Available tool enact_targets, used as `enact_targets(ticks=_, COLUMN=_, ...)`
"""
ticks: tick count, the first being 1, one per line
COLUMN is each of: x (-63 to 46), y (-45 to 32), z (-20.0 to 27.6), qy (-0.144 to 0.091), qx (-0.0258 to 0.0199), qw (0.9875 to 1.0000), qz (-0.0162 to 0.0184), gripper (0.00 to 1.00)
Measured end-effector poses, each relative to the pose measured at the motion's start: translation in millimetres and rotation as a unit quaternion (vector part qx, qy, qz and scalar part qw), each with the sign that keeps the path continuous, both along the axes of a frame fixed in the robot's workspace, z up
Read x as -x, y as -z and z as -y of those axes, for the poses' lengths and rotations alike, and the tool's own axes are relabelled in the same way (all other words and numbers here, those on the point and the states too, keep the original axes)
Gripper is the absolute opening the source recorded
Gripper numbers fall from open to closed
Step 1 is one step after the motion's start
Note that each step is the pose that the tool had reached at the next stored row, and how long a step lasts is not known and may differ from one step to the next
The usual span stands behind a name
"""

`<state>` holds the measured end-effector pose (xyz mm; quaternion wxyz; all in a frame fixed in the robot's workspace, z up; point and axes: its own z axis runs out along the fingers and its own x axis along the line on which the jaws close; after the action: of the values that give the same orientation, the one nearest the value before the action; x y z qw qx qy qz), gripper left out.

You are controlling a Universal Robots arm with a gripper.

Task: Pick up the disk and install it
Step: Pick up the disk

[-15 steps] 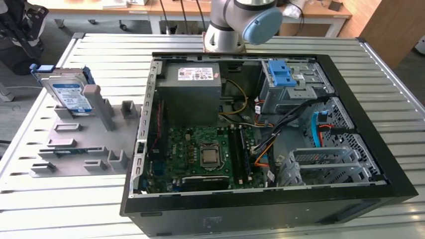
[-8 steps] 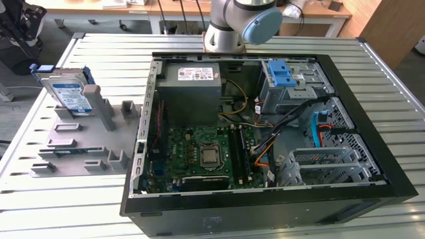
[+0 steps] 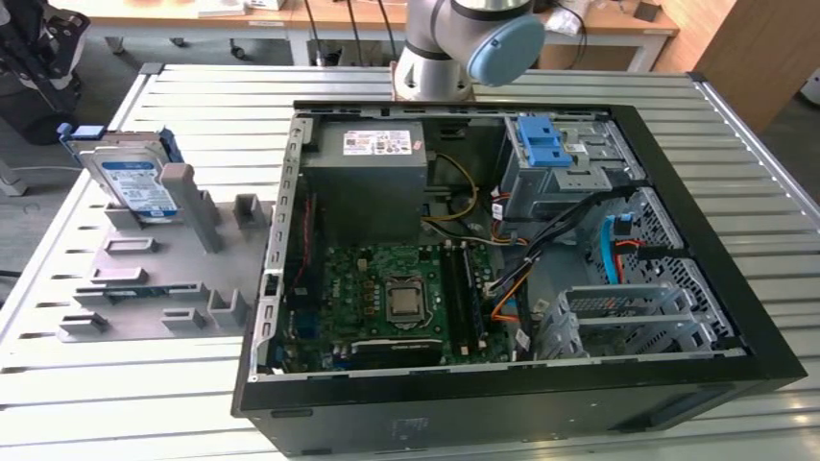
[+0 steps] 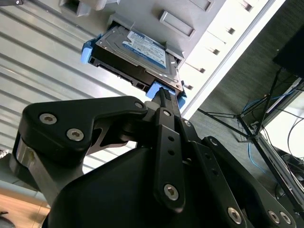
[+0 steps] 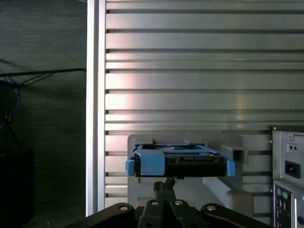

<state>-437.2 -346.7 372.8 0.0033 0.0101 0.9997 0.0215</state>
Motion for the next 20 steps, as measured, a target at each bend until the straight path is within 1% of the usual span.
enact_targets(ticks=6, x=0.0, y=0.0, z=0.0, qy=-0.012, qx=0.0, qw=0.9999, qz=0.0, gripper=0.11)
enact_targets(ticks=13, x=0.0, y=0.0, z=0.0, qy=-0.04, qx=0.0, qw=0.9992, qz=0.0, gripper=0.11)
enact_targets(ticks=20, x=0.0, y=0.0, z=0.0, qy=-0.041, qx=0.0, qw=0.9991, qz=0.0, gripper=0.11)
